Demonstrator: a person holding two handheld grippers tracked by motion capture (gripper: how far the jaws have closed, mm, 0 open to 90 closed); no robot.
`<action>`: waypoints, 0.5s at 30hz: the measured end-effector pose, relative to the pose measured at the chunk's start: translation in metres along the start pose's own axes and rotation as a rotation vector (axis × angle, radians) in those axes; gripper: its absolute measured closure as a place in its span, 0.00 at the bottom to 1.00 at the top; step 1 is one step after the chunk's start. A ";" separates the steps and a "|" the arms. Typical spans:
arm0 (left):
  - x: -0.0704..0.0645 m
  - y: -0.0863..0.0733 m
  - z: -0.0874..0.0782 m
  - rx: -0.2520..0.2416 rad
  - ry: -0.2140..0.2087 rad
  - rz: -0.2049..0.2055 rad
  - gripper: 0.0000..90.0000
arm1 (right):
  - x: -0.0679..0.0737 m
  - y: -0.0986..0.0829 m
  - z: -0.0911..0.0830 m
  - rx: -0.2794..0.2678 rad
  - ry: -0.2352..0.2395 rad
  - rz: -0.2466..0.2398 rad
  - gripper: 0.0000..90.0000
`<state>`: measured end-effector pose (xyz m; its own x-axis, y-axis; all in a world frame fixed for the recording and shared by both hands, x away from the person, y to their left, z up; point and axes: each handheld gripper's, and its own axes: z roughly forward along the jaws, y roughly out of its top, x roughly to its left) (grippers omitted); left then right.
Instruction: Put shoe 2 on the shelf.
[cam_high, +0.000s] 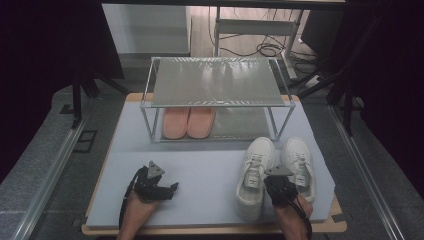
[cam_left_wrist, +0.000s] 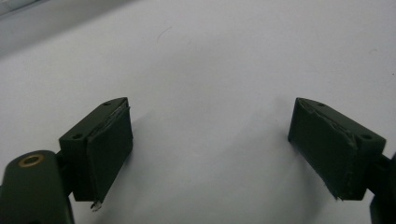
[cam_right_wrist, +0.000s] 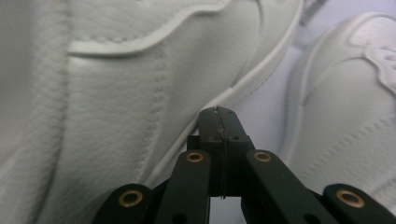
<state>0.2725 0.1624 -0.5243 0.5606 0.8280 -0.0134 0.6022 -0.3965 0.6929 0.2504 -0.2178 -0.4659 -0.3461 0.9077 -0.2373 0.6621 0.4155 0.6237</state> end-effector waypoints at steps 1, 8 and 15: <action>0.000 0.000 0.000 0.000 0.000 0.000 0.15 | 0.002 0.000 0.001 0.000 0.001 -0.001 1.00; 0.000 0.000 0.000 0.001 0.000 0.001 0.15 | 0.015 -0.003 0.015 -0.006 0.046 0.022 1.00; 0.000 0.000 0.000 -0.002 0.001 0.002 0.16 | 0.018 0.003 0.022 -0.037 0.115 0.061 1.00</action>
<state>0.2720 0.1622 -0.5243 0.5609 0.8278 -0.0115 0.6003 -0.3971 0.6942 0.2610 -0.1986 -0.4847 -0.3817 0.9174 -0.1123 0.6598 0.3555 0.6620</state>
